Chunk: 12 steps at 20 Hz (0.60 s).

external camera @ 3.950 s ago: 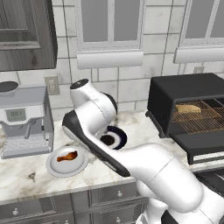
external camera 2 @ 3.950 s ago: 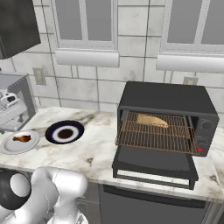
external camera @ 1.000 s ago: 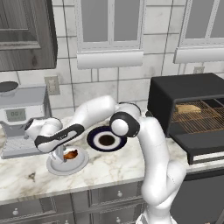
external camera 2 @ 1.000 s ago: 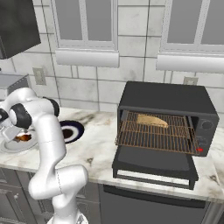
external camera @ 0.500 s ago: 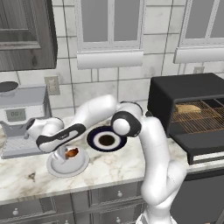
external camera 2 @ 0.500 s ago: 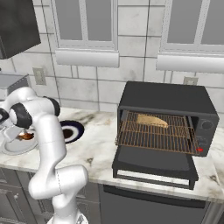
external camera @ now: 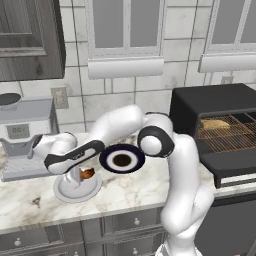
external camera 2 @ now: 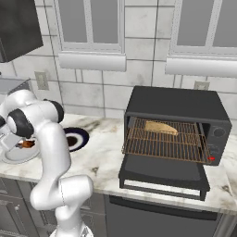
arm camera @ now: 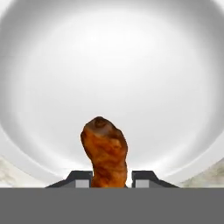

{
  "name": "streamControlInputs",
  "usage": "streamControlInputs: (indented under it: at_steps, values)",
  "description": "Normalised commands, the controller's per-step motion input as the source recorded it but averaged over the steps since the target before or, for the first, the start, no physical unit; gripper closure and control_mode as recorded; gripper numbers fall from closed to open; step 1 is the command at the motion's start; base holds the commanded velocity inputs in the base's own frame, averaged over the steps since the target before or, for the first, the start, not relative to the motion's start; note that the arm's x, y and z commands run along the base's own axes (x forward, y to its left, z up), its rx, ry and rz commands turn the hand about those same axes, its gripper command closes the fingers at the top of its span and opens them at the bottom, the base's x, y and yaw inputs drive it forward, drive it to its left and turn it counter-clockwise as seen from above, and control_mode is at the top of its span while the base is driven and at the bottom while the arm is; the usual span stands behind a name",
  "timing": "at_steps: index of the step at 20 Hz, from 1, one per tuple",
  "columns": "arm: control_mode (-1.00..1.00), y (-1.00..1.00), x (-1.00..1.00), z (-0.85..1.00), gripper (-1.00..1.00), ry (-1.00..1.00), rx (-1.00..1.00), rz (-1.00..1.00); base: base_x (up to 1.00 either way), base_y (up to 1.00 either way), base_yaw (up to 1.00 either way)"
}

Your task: Open the toaster oven door. Place the baguette on the bottom rack in the toaster oven and place the chicken drumstick on the top rack.

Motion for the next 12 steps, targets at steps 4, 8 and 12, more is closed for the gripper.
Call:
streamControlInputs:
  at_steps: [4, 8, 12]
  values:
    - [-1.0, -0.46, -0.53, 0.78, 1.0, -0.06, 0.04, 0.0, 0.0, 0.0, 0.0]
    - [-1.0, -0.65, -0.42, 0.76, 1.0, -0.01, 0.02, 0.0, 0.0, 0.0, 0.0]
    - [-1.0, -0.91, -0.41, 0.66, 1.0, 0.0, 0.03, 0.0, 0.0, 0.0, 0.0]
